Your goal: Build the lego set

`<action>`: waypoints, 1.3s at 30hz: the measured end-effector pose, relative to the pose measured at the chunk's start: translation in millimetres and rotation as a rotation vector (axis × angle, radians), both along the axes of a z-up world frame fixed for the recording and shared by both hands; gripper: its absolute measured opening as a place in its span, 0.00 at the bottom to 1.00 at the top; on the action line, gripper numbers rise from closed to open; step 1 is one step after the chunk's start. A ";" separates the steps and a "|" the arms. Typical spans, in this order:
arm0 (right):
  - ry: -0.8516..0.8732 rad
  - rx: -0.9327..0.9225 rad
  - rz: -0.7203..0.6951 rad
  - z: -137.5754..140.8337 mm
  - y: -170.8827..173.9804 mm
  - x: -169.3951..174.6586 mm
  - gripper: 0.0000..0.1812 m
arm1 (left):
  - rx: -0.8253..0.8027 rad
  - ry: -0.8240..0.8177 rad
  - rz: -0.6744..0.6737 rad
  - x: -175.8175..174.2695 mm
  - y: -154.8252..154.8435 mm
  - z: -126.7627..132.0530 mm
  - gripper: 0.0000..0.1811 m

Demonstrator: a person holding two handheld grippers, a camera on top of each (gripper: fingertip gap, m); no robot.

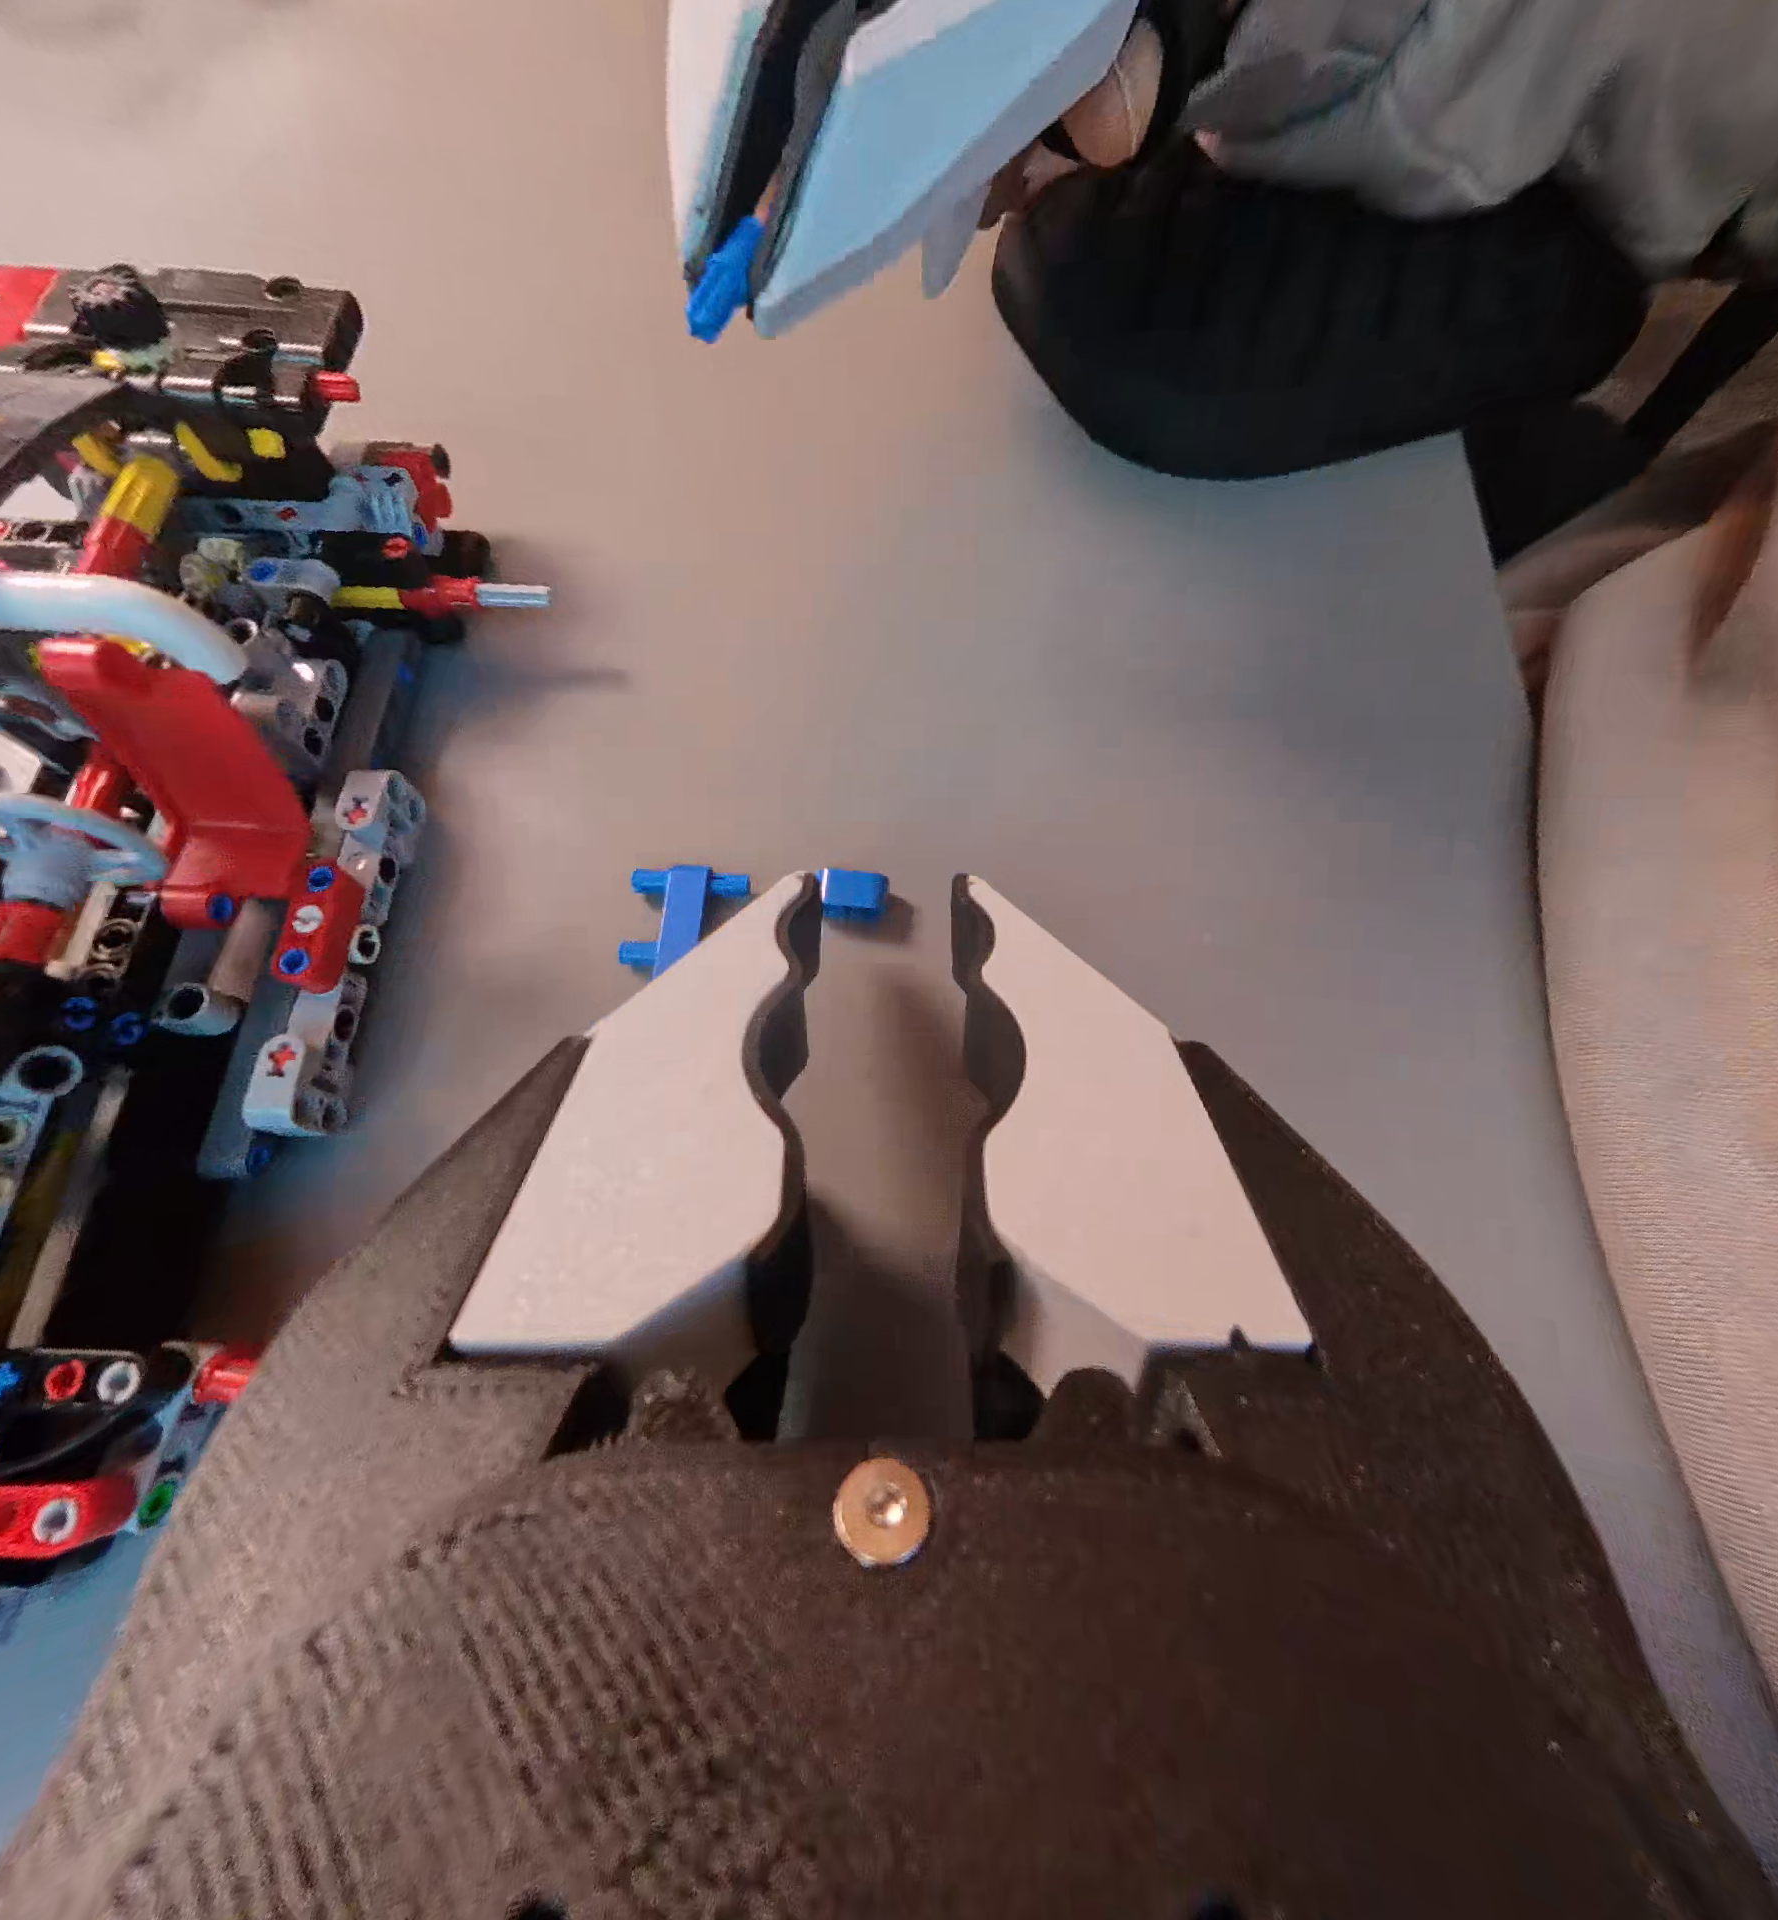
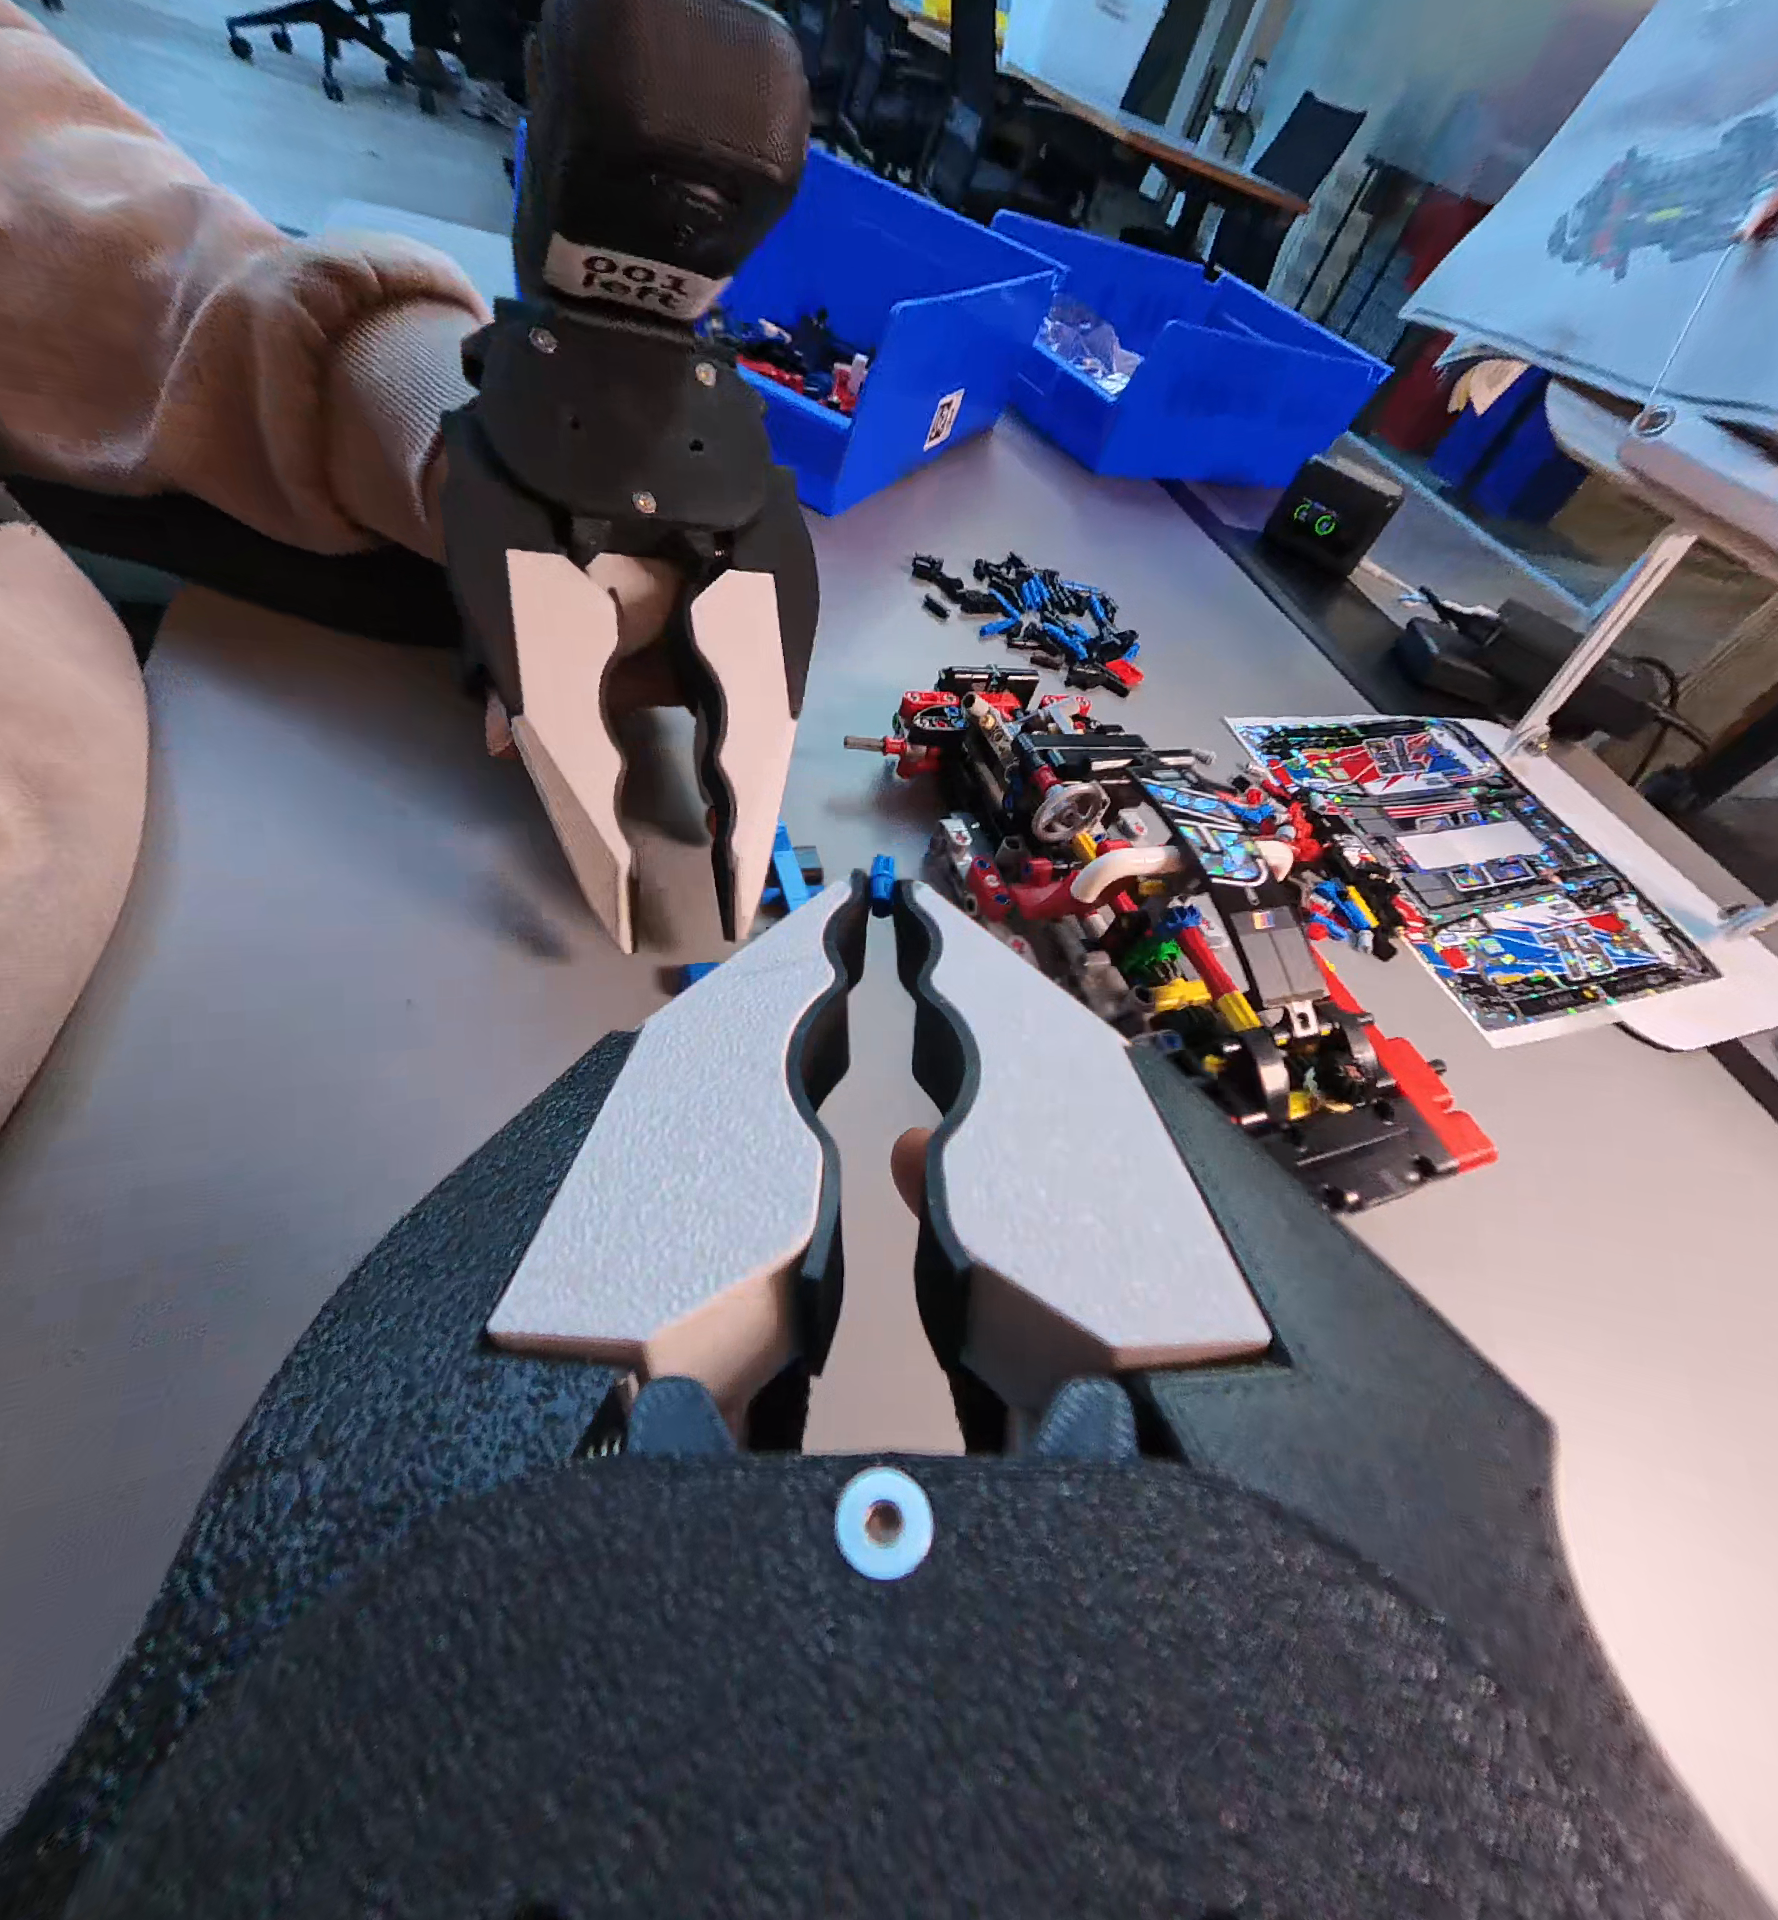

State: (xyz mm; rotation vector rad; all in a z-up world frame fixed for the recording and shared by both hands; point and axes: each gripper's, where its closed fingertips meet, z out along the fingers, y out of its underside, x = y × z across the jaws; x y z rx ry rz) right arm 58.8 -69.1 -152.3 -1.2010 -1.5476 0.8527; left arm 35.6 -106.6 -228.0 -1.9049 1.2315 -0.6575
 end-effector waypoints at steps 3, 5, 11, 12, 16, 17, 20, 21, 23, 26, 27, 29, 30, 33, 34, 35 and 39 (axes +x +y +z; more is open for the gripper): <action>-0.030 -0.006 0.020 -9.9 -4.0 1.5 0.01 | 0.033 0.098 0.000 1.4 4.4 -11.3 0.13; -0.033 -0.017 0.032 -12.4 -5.9 1.9 0.01 | 0.037 0.109 -0.002 2.7 6.4 -11.6 0.13; -0.048 -0.043 0.084 -17.7 -16.0 0.6 0.01 | 0.033 0.116 -0.034 4.8 7.4 -12.3 0.07; -0.053 -0.049 0.096 -18.7 -18.8 0.0 0.01 | 0.043 0.119 -0.052 4.7 6.9 -12.2 0.07; -0.060 -0.070 0.119 -18.5 -28.7 -5.1 0.01 | 0.196 0.003 -0.083 8.4 5.9 10.8 0.07; -0.059 -0.090 0.132 -16.6 -33.1 -6.5 0.01 | 0.251 -0.072 -0.084 10.3 5.0 26.2 0.07; -0.051 -0.136 0.134 -8.7 -38.3 -11.9 0.01 | 0.346 -0.203 -0.069 9.1 5.4 57.4 0.07; -0.040 -0.149 0.138 -5.2 -39.6 -13.3 0.01 | 0.370 -0.218 -0.069 8.7 4.9 63.0 0.07; -0.034 -0.155 0.144 -2.2 -40.9 -15.1 0.01 | 0.398 -0.232 -0.066 8.5 4.1 69.2 0.07; -0.049 -0.133 0.143 -4.8 -41.3 -16.8 0.01 | 0.403 -0.228 -0.072 9.6 1.9 68.7 0.07; -0.049 -0.131 0.143 -5.0 -41.5 -17.1 0.01 | 0.401 -0.227 -0.076 9.9 1.1 68.3 0.07; -0.053 -0.138 0.147 -5.4 -42.3 -16.9 0.01 | 0.399 -0.229 -0.080 9.9 0.3 68.5 0.07; -0.058 -0.137 0.146 -6.1 -42.1 -16.8 0.01 | 0.401 -0.231 -0.079 9.9 0.1 68.8 0.07; -0.068 -0.126 0.146 -6.4 -42.5 -16.7 0.01 | 0.411 -0.231 -0.084 10.4 -0.8 69.5 0.07; -0.067 -0.130 0.148 -5.7 -43.1 -16.6 0.01 | 0.412 -0.236 -0.085 10.5 -1.3 70.5 0.07; -0.067 -0.134 0.149 -5.2 -43.3 -16.6 0.01 | 0.413 -0.240 -0.087 10.4 -1.5 71.2 0.07; -0.079 -0.128 0.151 -4.6 -44.3 -16.5 0.01 | 0.420 -0.239 -0.090 10.9 -2.6 72.1 0.07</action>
